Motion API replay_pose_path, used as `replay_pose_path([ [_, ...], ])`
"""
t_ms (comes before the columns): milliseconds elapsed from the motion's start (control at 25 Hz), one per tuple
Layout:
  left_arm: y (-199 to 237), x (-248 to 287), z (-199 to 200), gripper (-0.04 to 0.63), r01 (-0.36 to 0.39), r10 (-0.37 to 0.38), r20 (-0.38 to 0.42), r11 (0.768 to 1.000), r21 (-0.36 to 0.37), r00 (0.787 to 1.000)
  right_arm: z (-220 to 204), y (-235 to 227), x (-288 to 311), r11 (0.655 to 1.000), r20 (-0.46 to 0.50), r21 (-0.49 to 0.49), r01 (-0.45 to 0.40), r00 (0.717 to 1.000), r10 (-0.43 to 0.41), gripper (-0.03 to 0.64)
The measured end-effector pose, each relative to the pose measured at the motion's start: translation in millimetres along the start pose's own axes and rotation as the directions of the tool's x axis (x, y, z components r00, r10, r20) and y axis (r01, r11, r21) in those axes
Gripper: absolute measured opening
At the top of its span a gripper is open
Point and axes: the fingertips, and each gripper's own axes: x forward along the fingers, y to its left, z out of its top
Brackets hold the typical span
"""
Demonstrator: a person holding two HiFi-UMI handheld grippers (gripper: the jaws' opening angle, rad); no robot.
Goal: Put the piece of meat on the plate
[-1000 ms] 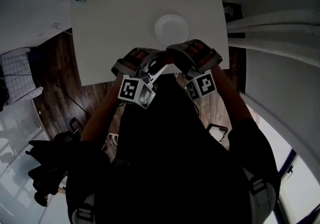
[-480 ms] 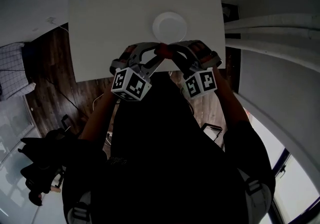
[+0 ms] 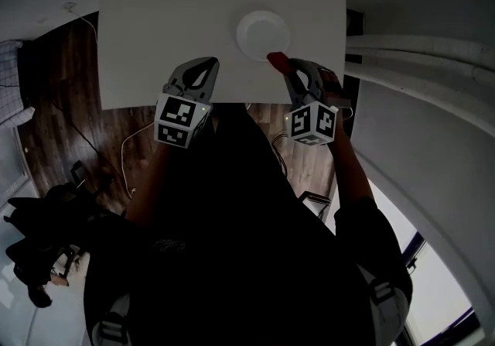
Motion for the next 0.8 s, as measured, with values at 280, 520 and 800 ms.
replay_pose_path([
  [280, 6.3, 2.9, -25.5, 0.003, -0.036, 0.037, -0.089, 0.999, 0.015, 0.995, -9.5, 6.5, 28.1, 0.996, -0.123, -0.071, -0.046, 0.992, 0.037, 0.094],
  [520, 12.7, -2.8, -35.8, 0.003, -0.057, 0.054, -0.095, 0.998, -0.034, 0.994, -19.8, 19.0, 55.9, 0.988, -0.194, -0.116, -0.103, 0.978, 0.079, 0.094],
  [800, 9.5, -4.9, -50.4, 0.003, -0.062, 0.051, -0.109, 0.993, -0.099, 0.993, -23.0, 18.6, 85.0, 0.985, -0.227, -0.123, -0.122, 0.969, 0.091, 0.094],
])
